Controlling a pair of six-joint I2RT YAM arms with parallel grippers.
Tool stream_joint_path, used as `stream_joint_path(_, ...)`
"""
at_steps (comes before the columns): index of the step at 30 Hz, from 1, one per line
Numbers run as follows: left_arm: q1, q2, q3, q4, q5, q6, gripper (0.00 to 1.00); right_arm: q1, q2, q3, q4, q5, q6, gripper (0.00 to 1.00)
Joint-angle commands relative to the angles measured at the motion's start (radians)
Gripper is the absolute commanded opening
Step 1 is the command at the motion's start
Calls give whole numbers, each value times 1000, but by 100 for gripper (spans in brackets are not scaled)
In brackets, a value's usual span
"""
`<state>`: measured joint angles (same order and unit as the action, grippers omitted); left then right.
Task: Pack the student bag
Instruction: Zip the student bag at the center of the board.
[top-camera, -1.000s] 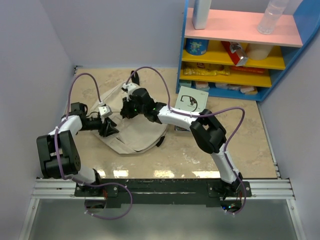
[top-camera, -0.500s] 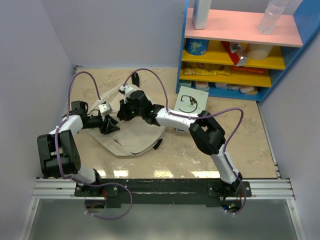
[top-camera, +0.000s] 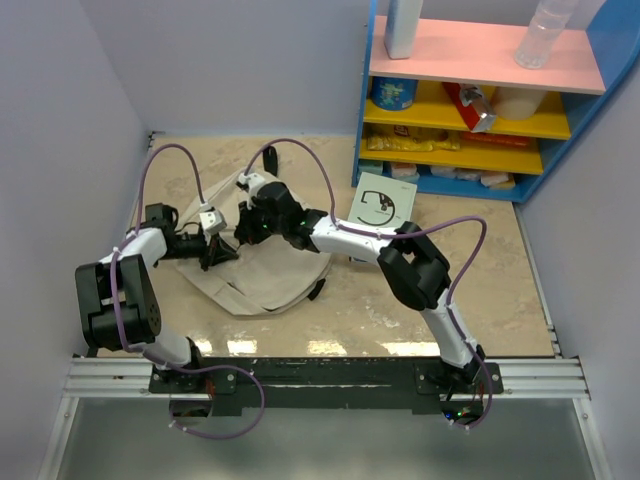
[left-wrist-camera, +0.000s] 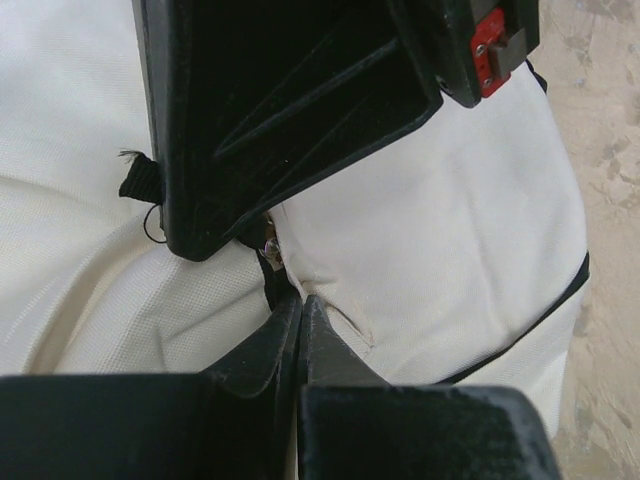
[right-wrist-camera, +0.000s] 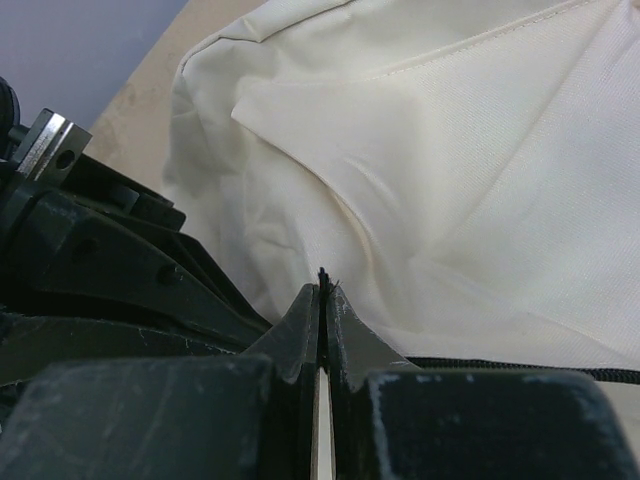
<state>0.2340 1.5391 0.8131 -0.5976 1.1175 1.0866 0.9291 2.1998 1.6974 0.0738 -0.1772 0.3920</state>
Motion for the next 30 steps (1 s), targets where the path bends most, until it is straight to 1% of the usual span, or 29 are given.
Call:
stream_joint_path(1, -9, -14, 31, -54, 38, 50, 0, -19, -41, 61, 41, -16, 1, 0)
stream_joint_path(8, -7, -97, -14, -71, 2, 78, 0, -82, -22, 77, -20, 10, -33, 0)
stream_joint_path(13, -9, -105, -15, -132, -25, 122, 0, -116, 0, 93, -46, 19, -44, 0)
stream_joint_path(21, -7, -108, -32, -145, -47, 145, 0, -165, 24, 111, -71, 53, -53, 0)
stream_joint_path(26, -7, -114, -37, -154, -53, 156, 0, -205, 23, 108, -71, 36, -47, 0)
stream_joint_path(30, -7, -112, -42, -151, -54, 156, 0, -208, 15, 113, -69, 12, -35, 0)
